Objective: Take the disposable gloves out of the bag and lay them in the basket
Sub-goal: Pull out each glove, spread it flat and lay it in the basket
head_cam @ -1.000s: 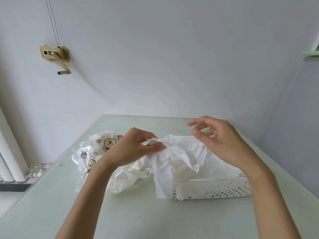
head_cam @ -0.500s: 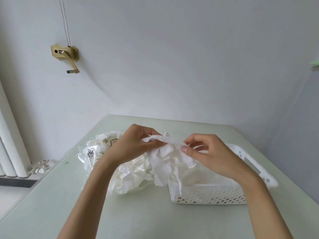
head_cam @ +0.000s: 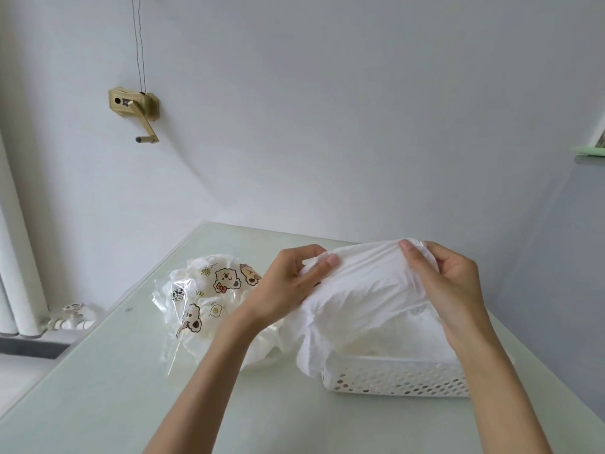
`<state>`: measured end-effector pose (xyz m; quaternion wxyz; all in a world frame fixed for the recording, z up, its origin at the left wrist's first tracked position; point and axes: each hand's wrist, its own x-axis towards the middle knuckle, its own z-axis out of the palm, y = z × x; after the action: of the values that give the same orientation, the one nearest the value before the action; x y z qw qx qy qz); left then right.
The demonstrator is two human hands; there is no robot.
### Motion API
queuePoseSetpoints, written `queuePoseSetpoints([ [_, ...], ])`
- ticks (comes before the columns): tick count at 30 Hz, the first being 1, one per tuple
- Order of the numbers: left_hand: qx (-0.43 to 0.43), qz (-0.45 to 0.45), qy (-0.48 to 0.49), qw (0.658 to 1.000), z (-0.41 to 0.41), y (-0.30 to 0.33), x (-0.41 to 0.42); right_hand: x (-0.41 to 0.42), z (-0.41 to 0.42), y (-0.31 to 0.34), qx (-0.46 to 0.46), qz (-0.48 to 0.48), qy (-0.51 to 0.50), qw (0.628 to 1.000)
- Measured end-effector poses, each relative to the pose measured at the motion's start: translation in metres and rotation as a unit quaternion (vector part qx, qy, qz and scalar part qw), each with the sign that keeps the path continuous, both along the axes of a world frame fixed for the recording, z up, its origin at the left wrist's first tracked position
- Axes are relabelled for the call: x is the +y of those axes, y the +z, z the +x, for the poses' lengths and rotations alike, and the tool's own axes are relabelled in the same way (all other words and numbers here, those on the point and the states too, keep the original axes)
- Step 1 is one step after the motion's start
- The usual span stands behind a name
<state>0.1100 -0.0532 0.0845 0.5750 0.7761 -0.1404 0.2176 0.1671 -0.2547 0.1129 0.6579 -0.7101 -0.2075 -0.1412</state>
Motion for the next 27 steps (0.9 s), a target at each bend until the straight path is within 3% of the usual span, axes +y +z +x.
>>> queuePoseSetpoints([
  [4, -0.015, -0.030, 0.017, 0.999, 0.001, -0.004, -0.013, -0.013, -0.002, 0.019, 0.039, 0.057, -0.015, 0.998],
  [10, 0.000, 0.010, 0.039, 0.999, 0.014, 0.002, -0.033, -0.035, 0.003, 0.028, 0.102, 0.149, 0.011, 0.983],
  [16, -0.036, 0.092, 0.112, 0.989, 0.018, 0.011, -0.029, -0.035, -0.003, 0.032, -0.061, 0.030, -0.068, 0.995],
  [22, -0.070, -0.083, 0.225, 0.968, -0.002, 0.026, -0.027, 0.001, -0.031, 0.038, -0.168, 0.006, -0.053, 0.984],
  [25, -0.090, -0.146, 0.264, 0.949, -0.009, 0.039, -0.026, 0.011, -0.032, 0.040, -0.094, 0.039, 0.012, 0.995],
  [27, -0.065, -0.101, 0.309, 0.944, -0.001, 0.040, -0.028, 0.013, -0.021, 0.034, -0.002, 0.038, 0.037, 0.999],
])
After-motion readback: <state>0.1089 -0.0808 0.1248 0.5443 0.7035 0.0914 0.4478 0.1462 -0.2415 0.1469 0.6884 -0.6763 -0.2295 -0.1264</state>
